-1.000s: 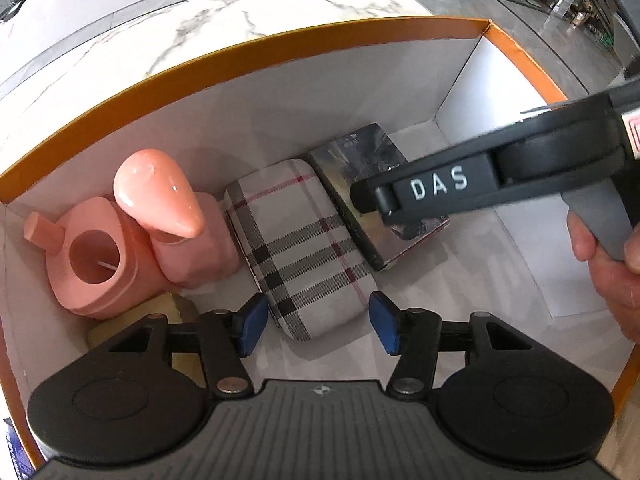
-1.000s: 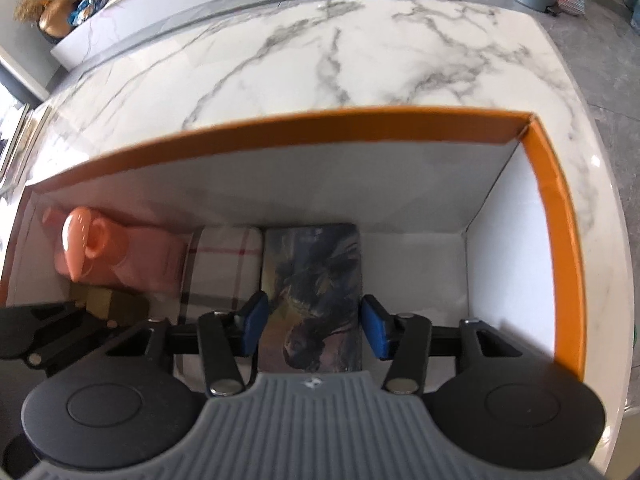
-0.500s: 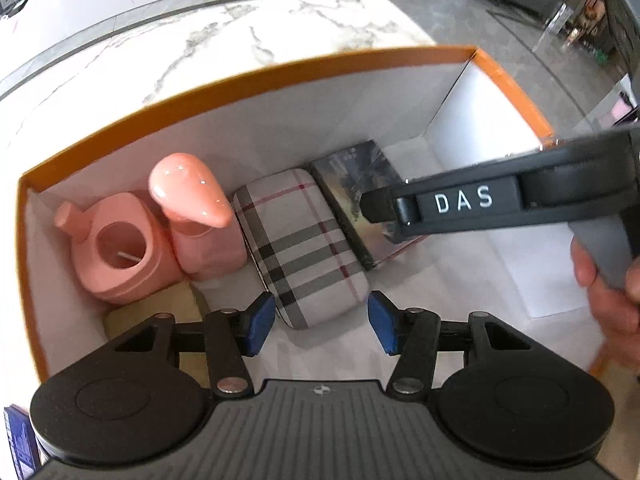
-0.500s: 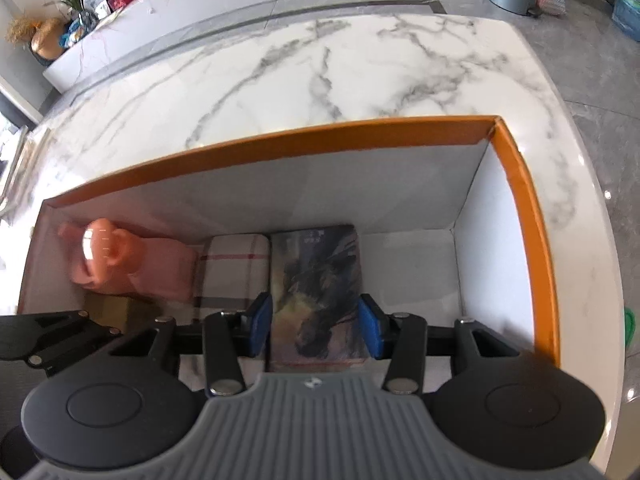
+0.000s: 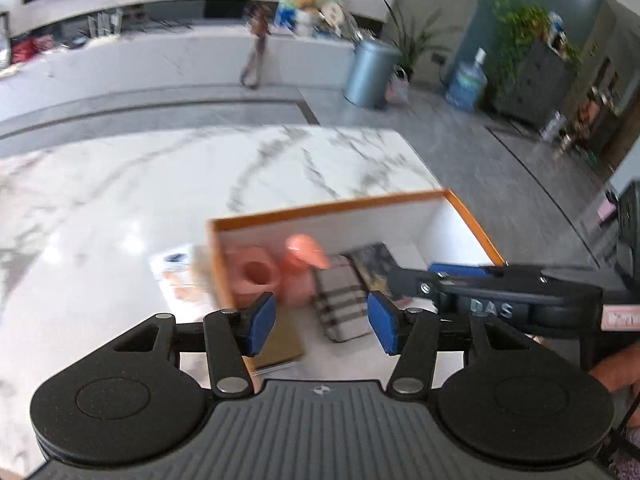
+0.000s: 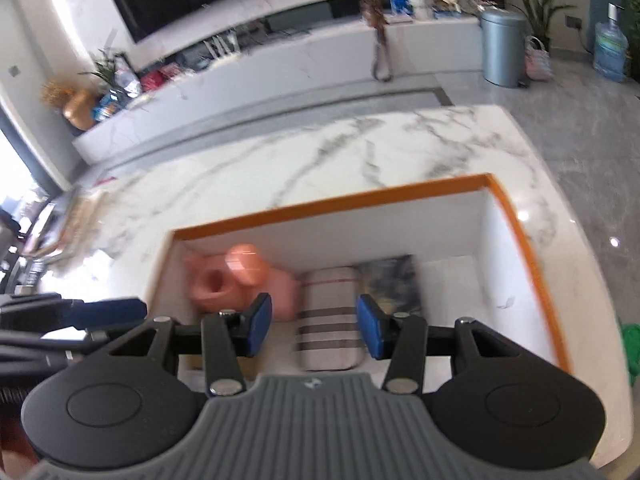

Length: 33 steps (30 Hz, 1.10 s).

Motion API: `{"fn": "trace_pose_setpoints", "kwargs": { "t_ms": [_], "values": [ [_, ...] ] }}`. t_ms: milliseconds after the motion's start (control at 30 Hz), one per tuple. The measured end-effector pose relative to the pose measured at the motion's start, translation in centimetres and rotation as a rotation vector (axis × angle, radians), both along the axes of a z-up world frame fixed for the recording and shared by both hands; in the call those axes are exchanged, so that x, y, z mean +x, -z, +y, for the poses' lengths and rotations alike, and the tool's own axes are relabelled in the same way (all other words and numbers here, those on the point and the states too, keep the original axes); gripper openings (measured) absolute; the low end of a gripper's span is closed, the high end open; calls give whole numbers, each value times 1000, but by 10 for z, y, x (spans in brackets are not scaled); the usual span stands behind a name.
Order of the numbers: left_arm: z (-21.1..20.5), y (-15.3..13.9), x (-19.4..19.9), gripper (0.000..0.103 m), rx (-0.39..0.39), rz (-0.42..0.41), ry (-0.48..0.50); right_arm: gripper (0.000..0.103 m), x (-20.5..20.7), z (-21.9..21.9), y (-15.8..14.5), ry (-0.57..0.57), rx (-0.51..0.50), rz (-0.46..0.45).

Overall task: Organize rigid objects
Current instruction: 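Withdraw both tools from the box toward the remaining table items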

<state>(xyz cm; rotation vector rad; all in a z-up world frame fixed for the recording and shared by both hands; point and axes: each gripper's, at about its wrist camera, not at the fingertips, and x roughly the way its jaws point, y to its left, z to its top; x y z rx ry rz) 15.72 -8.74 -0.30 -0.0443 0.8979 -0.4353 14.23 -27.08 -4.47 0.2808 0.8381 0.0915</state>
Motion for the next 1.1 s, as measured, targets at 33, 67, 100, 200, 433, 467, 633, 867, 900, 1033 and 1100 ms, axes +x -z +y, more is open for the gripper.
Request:
{"fn": "trace_pose_setpoints", "kwargs": {
  "t_ms": [33, 67, 100, 200, 433, 467, 633, 867, 900, 1033, 1100],
  "values": [
    [13, -6, -5, 63, 0, -7, -16, 49, -5, 7, -4, -7, 13, -12],
    [23, -8, -8, 63, 1, -12, -32, 49, -8, 15, -8, -18, 25, -22],
    [33, -10, -11, 63, 4, -13, -51, 49, -13, 23, -11, -32, 36, -32],
    [64, -11, -21, 63, 25, -16, -132, 49, -25, 51, -21, -78, 62, -56],
    [127, 1, -42, 63, 29, 58, -218, 49, -48, 119, -23, -199, 94, -65],
    [134, 4, -45, 63, 30, 75, -218, 49, -48, 129, -21, -221, 91, -55],
    [164, 25, -57, 63, 66, 136, -201, 49, -50, 173, -4, -319, 52, 0],
    [184, 49, -52, 63, 85, 169, -154, 48, -40, 204, 21, -337, -3, 88],
    [185, 52, -50, 63, 91, 171, -143, 48, -37, 208, 24, -337, -10, 100],
    [185, 67, -34, 61, 163, 179, -83, 48, -26, 222, 40, -347, -45, 152],
    [188, 75, -24, 61, 158, 209, -60, 48, -21, 227, 47, -347, -67, 175]
  ]
}}
